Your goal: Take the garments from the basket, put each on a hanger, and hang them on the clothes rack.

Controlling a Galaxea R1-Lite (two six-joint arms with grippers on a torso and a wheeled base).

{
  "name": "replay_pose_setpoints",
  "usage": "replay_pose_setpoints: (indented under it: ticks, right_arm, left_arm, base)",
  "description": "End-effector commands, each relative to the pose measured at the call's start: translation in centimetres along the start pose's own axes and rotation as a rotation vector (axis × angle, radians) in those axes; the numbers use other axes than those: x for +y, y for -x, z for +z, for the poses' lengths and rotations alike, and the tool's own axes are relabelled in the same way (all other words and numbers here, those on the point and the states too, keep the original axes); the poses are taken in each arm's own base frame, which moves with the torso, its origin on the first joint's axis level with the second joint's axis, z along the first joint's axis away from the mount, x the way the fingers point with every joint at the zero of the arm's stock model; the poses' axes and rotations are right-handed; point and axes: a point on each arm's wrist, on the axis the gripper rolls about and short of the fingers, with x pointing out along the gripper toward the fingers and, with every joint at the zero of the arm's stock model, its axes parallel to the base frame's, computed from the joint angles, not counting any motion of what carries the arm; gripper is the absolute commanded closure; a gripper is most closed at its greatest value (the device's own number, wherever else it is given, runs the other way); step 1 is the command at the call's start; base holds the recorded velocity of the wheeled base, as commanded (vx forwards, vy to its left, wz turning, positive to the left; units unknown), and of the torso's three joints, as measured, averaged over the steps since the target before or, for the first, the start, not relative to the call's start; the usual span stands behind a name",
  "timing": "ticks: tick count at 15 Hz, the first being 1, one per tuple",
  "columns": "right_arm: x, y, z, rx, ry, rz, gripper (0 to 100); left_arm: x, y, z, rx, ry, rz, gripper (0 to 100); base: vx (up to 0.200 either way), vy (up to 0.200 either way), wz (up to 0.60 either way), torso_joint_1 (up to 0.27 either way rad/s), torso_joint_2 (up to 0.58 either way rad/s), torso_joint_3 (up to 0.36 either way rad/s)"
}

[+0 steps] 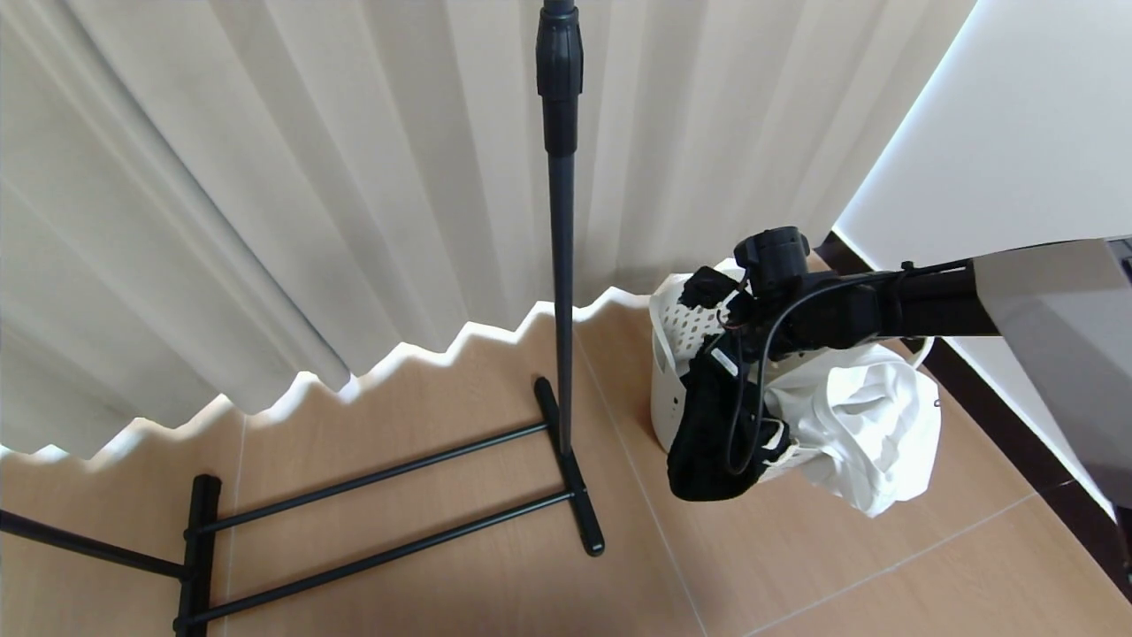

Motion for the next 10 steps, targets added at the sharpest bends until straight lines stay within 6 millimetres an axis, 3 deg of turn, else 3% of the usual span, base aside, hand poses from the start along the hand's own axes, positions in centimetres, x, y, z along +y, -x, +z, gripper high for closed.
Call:
replay_pose_setpoints:
  ticks: [1, 5, 6, 8, 10]
  right_arm:
    - [-0.4, 8.4, -0.2, -0.086, -0.123, 0.016, 100]
    - [2.0, 19.3, -4.2, -0.321, -0.265, 0.034, 100]
    - [2.3, 20.3, -4.7, -0.349, -0.273, 0.036, 100]
    - [3.2, 24.8, -7.8, -0.492, -0.304, 0.061, 100]
    - [3.3, 26.9, -9.9, -0.567, -0.310, 0.081, 100]
  left_arm:
    - [0.0, 0.0, 0.0, 0.001, 0.001, 0.000, 0]
    - [0.0, 0.0, 0.0, -0.001, -0.002, 0.000, 0]
    - [0.0, 0.0, 0.0, 0.001, -0.003, 0.000, 0]
    - [0.0, 0.0, 0.0, -0.001, -0.001, 0.000, 0]
    - [0.0, 0.0, 0.0, -0.001, -0.002, 0.000, 0]
  base:
    - [0.000, 0.000, 0.00, 0.000, 0.00, 0.000]
    - [0.000, 0.000, 0.00, 0.000, 0.00, 0.000]
    - [0.000, 0.000, 0.00, 0.000, 0.00, 0.000]
    - [0.000, 0.000, 0.00, 0.000, 0.00, 0.000]
    - [0.000, 0.000, 0.00, 0.000, 0.00, 0.000]
